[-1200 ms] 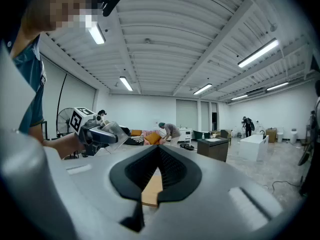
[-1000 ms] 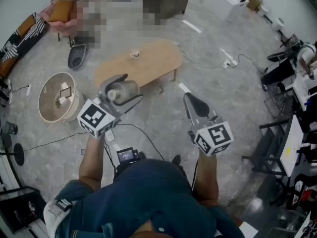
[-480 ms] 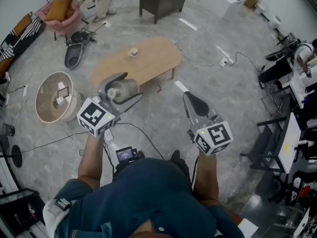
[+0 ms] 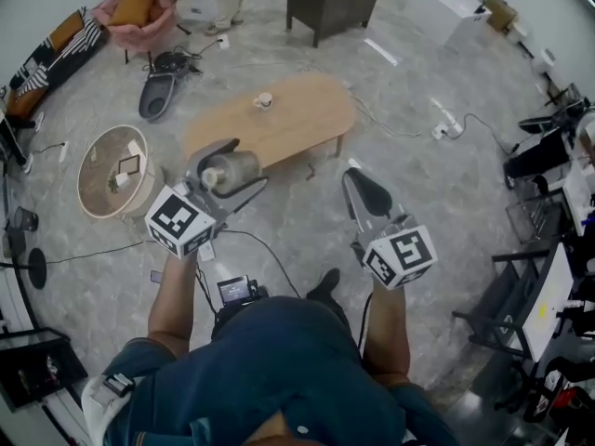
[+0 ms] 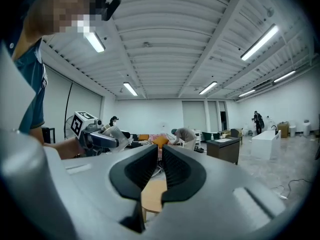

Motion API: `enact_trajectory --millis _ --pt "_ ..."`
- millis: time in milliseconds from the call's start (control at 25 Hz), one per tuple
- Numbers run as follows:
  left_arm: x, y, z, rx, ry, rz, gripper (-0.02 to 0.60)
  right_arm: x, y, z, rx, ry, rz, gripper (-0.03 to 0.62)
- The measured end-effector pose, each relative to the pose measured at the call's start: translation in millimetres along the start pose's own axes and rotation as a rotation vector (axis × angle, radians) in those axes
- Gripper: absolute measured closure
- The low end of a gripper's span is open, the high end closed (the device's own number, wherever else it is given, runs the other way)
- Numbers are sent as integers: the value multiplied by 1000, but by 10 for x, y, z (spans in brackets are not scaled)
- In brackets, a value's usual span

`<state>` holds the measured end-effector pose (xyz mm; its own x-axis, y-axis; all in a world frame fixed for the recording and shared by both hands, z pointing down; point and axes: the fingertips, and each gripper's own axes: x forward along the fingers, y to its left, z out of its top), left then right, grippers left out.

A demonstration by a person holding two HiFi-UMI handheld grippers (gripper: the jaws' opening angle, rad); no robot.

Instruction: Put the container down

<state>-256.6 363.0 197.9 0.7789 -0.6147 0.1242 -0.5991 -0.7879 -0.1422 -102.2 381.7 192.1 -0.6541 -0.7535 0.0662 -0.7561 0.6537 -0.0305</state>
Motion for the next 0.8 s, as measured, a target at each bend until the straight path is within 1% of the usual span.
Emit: enact_trajectory --millis 200,360,520,640,800 --pt "468 4 116 1 24 58 252 46 -531 72 3 -15 76 580" --pt "872 -8 202 -5 35 101 252 55 -984 121 10 -15 120 579" --pt "1172 -55 259 -4 45 139 252 14 -1322 121 11 -28 161 579" --pt "1390 -82 303 -2 50 162 252 -45 -1567 134 15 -30 175 579" --pt "1695 -142 337 -6 55 171 252 -187 -1888 101 20 -35 171 579"
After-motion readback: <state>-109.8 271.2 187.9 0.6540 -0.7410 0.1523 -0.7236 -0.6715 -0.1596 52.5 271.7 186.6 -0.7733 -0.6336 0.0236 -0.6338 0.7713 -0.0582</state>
